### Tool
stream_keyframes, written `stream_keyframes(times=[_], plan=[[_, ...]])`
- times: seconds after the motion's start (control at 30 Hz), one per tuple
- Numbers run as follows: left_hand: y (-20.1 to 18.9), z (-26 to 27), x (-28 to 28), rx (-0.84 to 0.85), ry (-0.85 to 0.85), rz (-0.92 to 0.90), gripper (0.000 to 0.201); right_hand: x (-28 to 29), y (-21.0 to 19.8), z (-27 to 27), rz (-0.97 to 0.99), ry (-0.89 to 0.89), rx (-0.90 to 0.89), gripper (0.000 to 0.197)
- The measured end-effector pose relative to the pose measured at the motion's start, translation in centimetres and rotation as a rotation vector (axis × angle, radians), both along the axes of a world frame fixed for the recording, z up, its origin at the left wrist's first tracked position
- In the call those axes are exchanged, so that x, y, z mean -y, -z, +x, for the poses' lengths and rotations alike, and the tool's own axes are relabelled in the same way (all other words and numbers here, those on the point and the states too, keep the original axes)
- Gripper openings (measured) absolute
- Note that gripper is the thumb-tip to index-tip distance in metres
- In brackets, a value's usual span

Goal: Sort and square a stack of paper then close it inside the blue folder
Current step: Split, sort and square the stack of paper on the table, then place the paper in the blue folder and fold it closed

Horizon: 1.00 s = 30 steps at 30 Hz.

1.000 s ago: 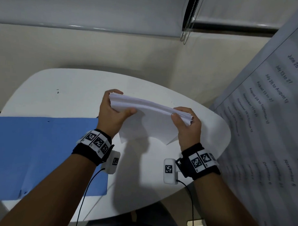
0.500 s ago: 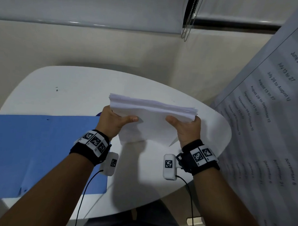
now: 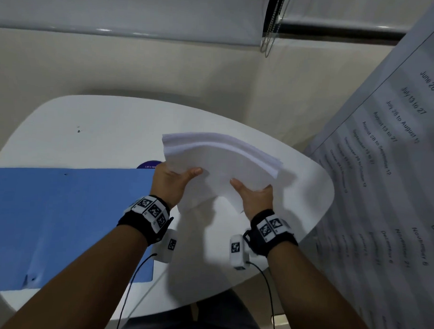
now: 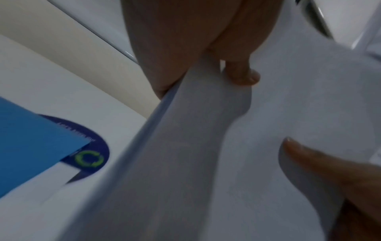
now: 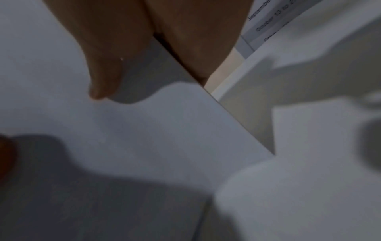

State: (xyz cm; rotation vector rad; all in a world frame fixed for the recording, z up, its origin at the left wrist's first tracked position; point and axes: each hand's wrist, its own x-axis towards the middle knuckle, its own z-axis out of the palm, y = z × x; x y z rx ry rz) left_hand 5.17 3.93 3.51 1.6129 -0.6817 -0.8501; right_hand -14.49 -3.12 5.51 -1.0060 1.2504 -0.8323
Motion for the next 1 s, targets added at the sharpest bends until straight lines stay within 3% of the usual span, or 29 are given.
stream_keyframes(times=[0.23,0.33,0.43,0.57,0.77,0.87,1.0], plan=[[-3.5,2.7,1.5,0.034,0.103,0.020,0.028,1.6,-1.8,-0.1,-0.040,-0.154,-0.025,0.021],[-2.1,3.2,-0.5,-0.085,0.209,0.130,0.043,1.1,-1.4,-0.6,0.026,-0.183,0.027,0.024],[-0.6,2.0,-2.7,0.017,0.279,0.236,0.047,0.8,-1.0,-0.8,0.067,-0.184,0.041,0.027],[-1.0,0.4,-3.7,0.054,0.154,0.222,0.016,0.5,0.4,-1.6,0.130,-0.257,0.042,0.027],[-0.2,-0.6,-5.2,-0.005,0.082,0.296,0.035,0.3,2.1,-2.1,0.101,-0.342,-0.069,0.027],[0.5,0.1,-7.2,-0.040,0.011,0.395,0.025,0.3,2.7,-0.8,0.091,-0.394,-0.114,0.023],[0.8,2.6,-10.4,0.084,-0.061,0.443,0.017,-1.7,3.8,3.5,0.123,-0.439,-0.121,0.019]])
